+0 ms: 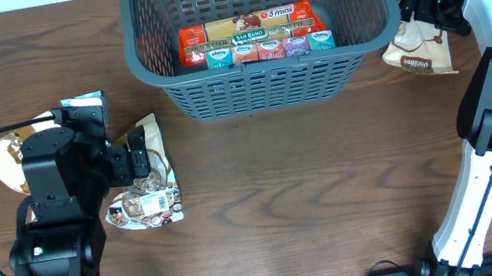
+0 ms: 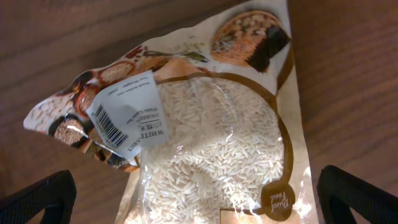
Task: Pack container
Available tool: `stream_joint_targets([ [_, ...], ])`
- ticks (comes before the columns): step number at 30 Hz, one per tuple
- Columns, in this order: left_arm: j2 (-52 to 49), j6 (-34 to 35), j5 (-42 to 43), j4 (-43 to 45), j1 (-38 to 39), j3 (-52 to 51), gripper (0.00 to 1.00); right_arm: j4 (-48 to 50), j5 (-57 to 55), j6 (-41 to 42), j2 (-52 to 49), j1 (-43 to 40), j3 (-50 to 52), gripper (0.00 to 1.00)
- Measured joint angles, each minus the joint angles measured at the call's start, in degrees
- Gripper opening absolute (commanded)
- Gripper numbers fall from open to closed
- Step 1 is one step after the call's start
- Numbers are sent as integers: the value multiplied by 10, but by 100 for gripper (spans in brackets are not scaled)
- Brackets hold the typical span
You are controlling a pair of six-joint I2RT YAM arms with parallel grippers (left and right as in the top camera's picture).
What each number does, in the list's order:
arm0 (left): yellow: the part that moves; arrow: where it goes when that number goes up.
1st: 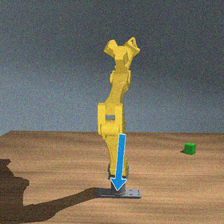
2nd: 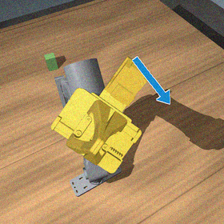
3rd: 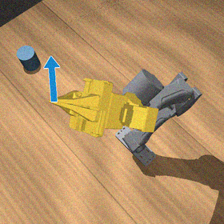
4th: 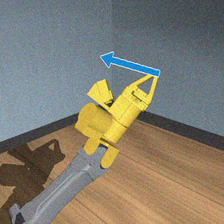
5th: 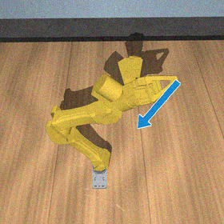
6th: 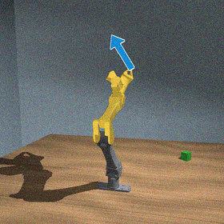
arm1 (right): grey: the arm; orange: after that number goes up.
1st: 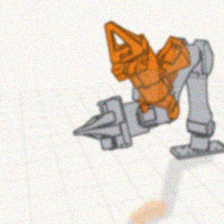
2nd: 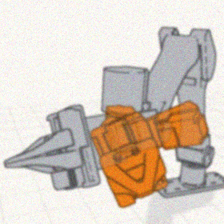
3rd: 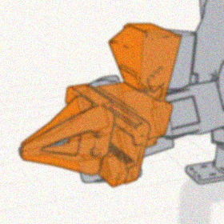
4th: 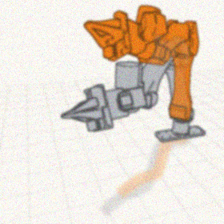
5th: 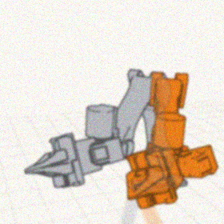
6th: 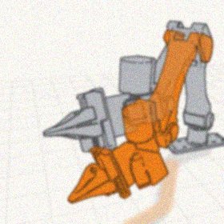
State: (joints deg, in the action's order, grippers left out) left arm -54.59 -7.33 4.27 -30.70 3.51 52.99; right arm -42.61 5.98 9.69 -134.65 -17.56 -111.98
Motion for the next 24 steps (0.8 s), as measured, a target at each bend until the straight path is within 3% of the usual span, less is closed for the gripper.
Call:
stream_joint_targets([
  [14, 0, 0, 0, 0, 0, 0, 99, 1, -4, 36, 0, 0, 38, 99],
  [21, 0, 0, 0, 0, 0, 0, 99, 11, -11, -14, 7, 0, 66, 98],
  [24, 0, 0, 0, 0, 0, 0, 99, 17, -12, -38, 13, 0, 81, 92],
])
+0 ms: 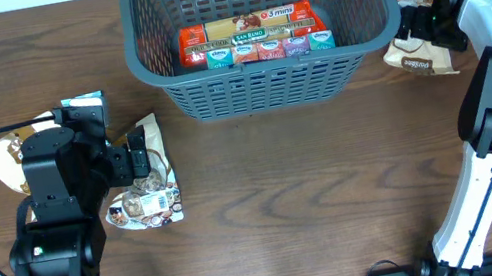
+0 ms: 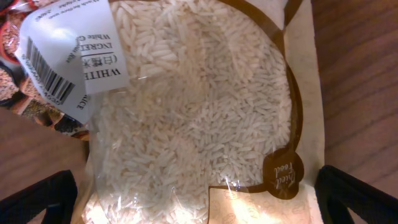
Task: Pack container
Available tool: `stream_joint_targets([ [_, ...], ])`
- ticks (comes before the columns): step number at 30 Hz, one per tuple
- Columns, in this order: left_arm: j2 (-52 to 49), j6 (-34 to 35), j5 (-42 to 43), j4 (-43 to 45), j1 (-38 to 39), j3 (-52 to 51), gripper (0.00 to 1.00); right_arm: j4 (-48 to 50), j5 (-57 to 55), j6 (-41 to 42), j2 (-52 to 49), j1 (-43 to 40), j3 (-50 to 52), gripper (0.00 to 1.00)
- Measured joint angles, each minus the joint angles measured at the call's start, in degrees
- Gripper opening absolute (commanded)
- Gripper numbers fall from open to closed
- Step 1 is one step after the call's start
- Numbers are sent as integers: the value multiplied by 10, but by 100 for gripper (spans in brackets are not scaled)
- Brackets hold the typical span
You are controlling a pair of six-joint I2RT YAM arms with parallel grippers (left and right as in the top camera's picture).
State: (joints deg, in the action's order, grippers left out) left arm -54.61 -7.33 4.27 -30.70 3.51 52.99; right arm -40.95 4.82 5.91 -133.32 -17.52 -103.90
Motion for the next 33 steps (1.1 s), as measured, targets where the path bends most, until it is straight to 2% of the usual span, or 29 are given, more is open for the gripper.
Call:
stream_joint_targets([
  [8, 0, 0, 0, 0, 0, 0, 99, 16, -9, -28, 13, 0, 30, 62],
  [11, 0, 0, 0, 0, 0, 0, 99, 16, -10, -30, 14, -2, 33, 53],
  [12, 0, 0, 0, 0, 0, 0, 99, 16, -10, -30, 14, -2, 33, 46],
  [13, 0, 0, 0, 0, 0, 0, 99, 16, -9, -32, 14, -2, 34, 31],
  [14, 0, 0, 0, 0, 0, 0, 99, 16, -8, -31, 14, -2, 34, 11],
  [15, 0, 0, 0, 0, 0, 0, 99, 16, -6, -32, 14, -2, 35, 1],
  [33, 0, 0, 0, 0, 0, 0, 99, -3, 9, -27, 18, -3, 35, 1],
])
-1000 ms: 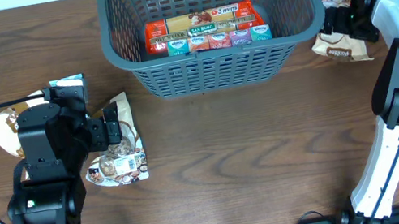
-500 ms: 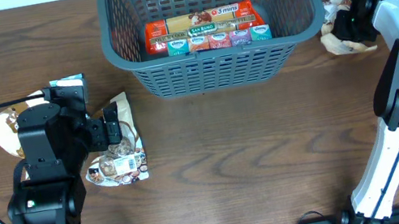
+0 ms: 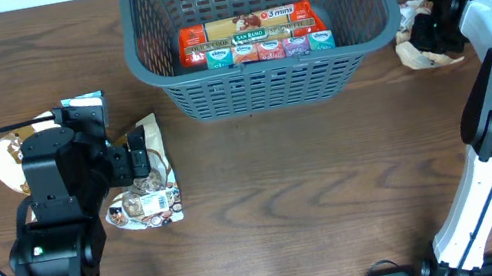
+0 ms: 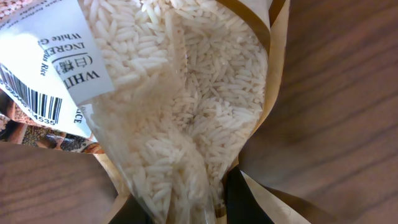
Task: Pack container
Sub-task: 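Lift the rice pouch with the right gripper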
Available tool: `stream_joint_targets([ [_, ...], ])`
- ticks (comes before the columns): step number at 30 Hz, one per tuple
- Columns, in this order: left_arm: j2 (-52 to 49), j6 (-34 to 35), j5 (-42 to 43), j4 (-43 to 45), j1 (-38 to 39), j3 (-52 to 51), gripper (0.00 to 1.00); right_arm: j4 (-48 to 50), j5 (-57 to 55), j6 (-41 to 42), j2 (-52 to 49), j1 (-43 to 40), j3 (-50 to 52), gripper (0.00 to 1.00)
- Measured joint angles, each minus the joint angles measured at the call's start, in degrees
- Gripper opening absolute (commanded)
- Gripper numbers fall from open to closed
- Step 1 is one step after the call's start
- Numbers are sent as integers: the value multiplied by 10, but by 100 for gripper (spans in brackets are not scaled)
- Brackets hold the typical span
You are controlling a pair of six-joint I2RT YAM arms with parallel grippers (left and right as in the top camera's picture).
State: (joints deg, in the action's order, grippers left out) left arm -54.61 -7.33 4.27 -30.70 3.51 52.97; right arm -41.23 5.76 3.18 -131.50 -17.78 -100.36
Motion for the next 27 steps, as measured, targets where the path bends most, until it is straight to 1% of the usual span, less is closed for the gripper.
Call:
stream_joint_targets([
  [5, 0, 0, 0, 0, 0, 0, 99, 2, 7, -7, 3, 0, 3, 1],
  [15, 0, 0, 0, 0, 0, 0, 99, 41, 11, -9, 35, 0, 35, 1],
  [19, 0, 0, 0, 0, 0, 0, 99, 61, 11, -10, 78, 0, 40, 1],
  [27, 0, 0, 0, 0, 0, 0, 99, 81, 12, -13, 204, 0, 40, 1],
])
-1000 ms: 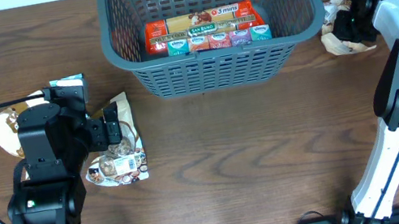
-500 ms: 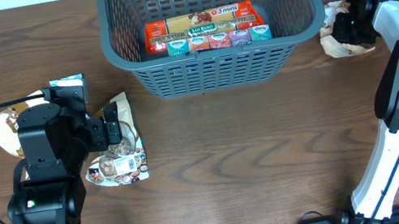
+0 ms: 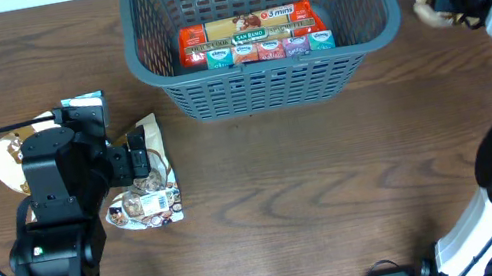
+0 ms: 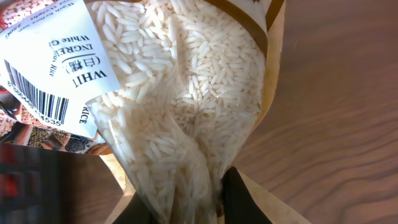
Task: Pack container
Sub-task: 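Lift the rice pouch with the right gripper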
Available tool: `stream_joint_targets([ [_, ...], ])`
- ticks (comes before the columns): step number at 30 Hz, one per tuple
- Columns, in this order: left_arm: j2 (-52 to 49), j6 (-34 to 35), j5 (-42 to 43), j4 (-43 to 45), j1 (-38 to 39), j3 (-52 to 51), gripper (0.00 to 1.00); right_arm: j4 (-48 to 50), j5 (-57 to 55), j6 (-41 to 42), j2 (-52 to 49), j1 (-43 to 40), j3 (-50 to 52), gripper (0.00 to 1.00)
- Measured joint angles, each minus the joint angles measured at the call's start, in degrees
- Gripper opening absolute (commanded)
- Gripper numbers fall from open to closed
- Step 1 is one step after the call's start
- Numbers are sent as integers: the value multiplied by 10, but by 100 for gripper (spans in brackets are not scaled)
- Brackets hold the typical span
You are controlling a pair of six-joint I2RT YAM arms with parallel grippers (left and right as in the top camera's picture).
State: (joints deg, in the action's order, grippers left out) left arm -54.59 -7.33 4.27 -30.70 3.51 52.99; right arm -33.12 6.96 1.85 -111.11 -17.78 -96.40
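My right gripper is shut on the bag of white rice (image 4: 180,106), pinching its clear window between both fingers. The bag hangs lifted off the table, just right of the grey basket (image 3: 365,36). Inside the basket lie a red noodle packet (image 3: 247,26) and a row of small tissue packs (image 3: 271,49). My left gripper (image 3: 138,159) sits low at the left over a grain pouch (image 3: 150,200); its jaws cannot be read from above.
Another pouch (image 3: 0,156) and a blue-edged packet (image 3: 82,103) lie behind the left arm. The basket's right rim stands close beside the lifted rice bag. Bare brown tabletop (image 3: 337,193) stretches in front of the basket.
The right gripper, still pinching the rice bag, has risen and carried it off the table, now higher and beside the basket's right rim. The left arm is unchanged.
The right gripper first hovered open over the rice bag lying right of the basket. It then sat lower over the bag, still open. Then it was shut on the bag's clear window on the table. Now the bag is in the air.
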Motion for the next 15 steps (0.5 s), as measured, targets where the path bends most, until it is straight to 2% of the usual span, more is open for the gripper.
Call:
stream_joint_targets([
  [9, 0, 0, 0, 0, 0, 0, 99, -2, 2, -8, 97, 0, 0, 1],
  [15, 0, 0, 0, 0, 0, 0, 99, -2, 25, -17, 202, 4, 0, 1],
])
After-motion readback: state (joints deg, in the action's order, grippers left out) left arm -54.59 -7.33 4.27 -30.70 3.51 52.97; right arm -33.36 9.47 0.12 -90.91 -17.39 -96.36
